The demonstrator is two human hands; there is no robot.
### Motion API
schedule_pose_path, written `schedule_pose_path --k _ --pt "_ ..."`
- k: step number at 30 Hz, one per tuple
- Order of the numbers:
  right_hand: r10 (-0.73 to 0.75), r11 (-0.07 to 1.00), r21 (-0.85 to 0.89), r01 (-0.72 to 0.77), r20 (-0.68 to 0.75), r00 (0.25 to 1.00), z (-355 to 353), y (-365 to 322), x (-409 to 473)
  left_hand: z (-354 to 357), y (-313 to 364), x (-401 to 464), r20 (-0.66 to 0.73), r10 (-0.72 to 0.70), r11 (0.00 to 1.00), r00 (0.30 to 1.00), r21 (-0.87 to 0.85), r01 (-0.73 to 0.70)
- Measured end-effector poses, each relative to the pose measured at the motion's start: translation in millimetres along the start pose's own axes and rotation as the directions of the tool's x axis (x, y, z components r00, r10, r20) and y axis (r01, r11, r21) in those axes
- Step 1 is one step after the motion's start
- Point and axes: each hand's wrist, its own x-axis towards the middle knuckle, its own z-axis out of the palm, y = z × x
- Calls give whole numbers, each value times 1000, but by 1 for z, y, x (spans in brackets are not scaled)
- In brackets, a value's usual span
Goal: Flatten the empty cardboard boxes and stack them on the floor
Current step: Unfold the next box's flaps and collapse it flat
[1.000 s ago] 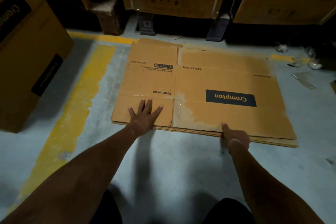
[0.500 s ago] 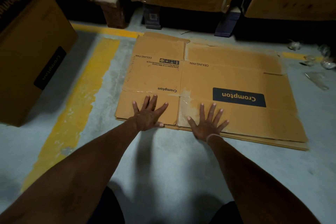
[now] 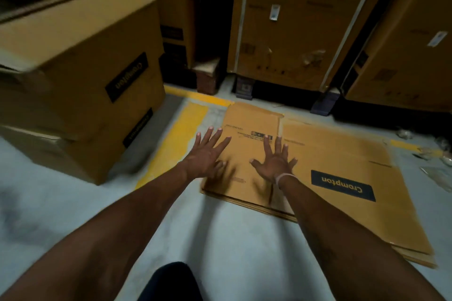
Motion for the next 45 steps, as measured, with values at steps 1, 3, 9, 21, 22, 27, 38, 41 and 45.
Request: schedule_pose_path --k 1,3,9,21,22,27,38,41,45 --pt "-34 999 8 34 -30 999 -8 -21 -3 -16 -13 -8 -37 -10 1000 999 8 11" --pt "-97 995 2 97 -89 991 -25 -63 -11 -51 -36 -25 -105 -28 999 994 23 31" --pt "-305 940 79 332 -240 922 -78 -197 -33 -159 -108 -76 -296 -111 985 949 96 145" --pt "-625 732 197 653 -189 757 -96 -453 -83 -294 -282 -189 -613 -507 829 607 -153 538" --pt "-636 722 209 659 -174 752 -92 -468 -87 -300 -299 -194 -575 -599 766 557 -210 607" --pt "-619 733 285 618 -98 779 -63 -515 -90 -249 -394 -210 -203 -812 583 547 -289 759" --pt "-615 755 165 635 -157 773 -38 -509 -78 -263 -361 -219 -222 -805 580 550 -103 808" --pt "-616 751 180 635 -154 773 -38 -504 -80 -264 -362 -218 -289 -801 580 525 -154 800" --pt "-626 741 195 643 -146 766 -36 -502 -81 -254 -365 -218 -302 -836 537 458 -282 795"
